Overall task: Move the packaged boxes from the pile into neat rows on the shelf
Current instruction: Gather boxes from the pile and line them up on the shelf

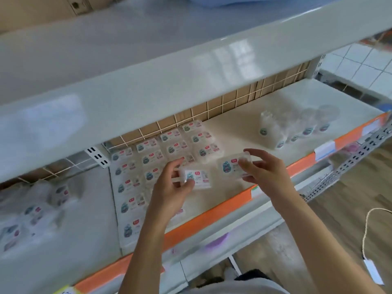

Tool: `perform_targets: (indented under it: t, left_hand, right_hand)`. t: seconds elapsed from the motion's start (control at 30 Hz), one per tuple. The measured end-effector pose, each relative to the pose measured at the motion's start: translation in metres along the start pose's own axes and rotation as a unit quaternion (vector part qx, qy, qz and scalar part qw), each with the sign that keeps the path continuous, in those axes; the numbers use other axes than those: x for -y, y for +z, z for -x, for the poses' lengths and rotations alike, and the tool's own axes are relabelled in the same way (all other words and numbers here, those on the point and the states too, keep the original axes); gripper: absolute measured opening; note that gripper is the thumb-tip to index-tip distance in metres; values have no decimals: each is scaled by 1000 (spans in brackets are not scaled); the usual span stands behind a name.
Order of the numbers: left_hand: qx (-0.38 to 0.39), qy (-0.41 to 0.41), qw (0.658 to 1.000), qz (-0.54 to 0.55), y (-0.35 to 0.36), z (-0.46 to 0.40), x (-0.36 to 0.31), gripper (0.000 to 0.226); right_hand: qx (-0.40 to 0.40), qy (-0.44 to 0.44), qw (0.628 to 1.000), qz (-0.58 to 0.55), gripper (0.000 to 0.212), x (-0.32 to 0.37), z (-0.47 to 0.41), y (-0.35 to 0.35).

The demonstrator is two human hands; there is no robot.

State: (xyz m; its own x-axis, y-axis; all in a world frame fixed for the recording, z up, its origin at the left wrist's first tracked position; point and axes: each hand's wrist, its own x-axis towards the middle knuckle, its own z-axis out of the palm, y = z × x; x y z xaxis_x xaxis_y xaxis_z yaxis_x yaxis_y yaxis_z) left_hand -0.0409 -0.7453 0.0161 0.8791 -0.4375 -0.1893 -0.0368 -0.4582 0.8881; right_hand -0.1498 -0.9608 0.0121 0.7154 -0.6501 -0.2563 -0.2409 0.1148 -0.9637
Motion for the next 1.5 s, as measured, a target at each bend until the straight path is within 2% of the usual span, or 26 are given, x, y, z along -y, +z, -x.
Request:
perform_targets:
  t: [0.2, 0.33, 0.4, 0.63, 0.93, 1.2, 1.5]
  left_hand:
    - [-82, -10, 993, -89, 16, 0, 6, 44]
    - [-114, -10, 985, -130, 24, -1, 2, 67]
    - [-127, -4, 978, -167, 27, -1, 0, 68]
    - [-110, -10, 944, -311, 27, -10, 3, 74]
    - [-125, -9, 937, -325, 26, -12, 11, 67]
    - [-130, 8, 934, -333, 25, -12, 15, 68]
    - [-141, 6, 926, -350, 26, -7, 18, 63]
  right_hand:
    - [58, 11, 997, 48, 33, -5, -30, 0]
    - [74, 16, 995, 59, 32, -12, -42, 1]
    - [83, 13, 994, 62, 33, -13, -46, 3]
    - [79, 4, 994, 81, 34, -20, -57, 4]
    - [59, -40, 984, 165, 40, -21, -62, 3]
    - [41, -54, 981, 182, 40, -23, -64, 9]
    - [39, -106, 960, 255, 43, -25, -66, 22]
